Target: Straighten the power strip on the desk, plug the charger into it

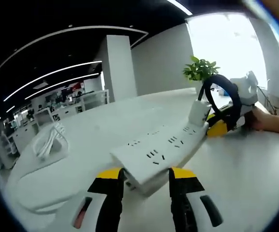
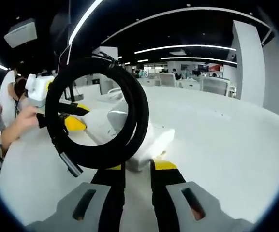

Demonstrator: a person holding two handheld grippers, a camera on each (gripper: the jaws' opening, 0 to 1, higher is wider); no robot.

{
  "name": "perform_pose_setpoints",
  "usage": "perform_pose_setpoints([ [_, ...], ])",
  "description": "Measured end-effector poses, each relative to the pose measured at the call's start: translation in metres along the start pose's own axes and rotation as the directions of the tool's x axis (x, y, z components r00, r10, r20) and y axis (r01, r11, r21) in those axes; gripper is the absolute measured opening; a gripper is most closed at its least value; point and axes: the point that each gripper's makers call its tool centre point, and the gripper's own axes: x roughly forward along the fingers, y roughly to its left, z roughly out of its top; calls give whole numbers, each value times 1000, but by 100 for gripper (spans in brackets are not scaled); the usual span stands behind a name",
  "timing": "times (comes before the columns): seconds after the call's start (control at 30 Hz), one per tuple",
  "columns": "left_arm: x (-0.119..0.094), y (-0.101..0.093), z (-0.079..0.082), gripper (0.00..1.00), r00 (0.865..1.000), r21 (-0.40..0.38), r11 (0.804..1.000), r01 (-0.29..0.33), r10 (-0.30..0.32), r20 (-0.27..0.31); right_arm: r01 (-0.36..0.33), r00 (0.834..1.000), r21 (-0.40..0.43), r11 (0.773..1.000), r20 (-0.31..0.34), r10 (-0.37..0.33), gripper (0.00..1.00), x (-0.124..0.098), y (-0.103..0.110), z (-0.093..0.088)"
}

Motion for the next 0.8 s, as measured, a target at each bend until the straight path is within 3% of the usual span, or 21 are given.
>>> perform_pose_setpoints([
  [0.37, -4, 1, 7, 35, 1000, -52, 999, 6, -5, 22, 17, 1000, -30, 999, -3, -18, 16, -8, 0, 1],
  [0.53, -5, -3, 6, 36, 1000, -39, 999, 7, -7, 21, 68, 998, -60, 996, 3, -68, 18, -17, -8, 2],
  [0.67, -6, -4, 6, 36, 1000, -20, 1000, 2, -2, 15, 88, 996, -17, 996, 19, -87, 18, -25, -15, 1],
  [0.8, -7, -5, 7, 36, 1000, -29, 1000, 3, -2, 20, 124, 988, 42, 991, 91, -127, 18, -40, -28, 12],
])
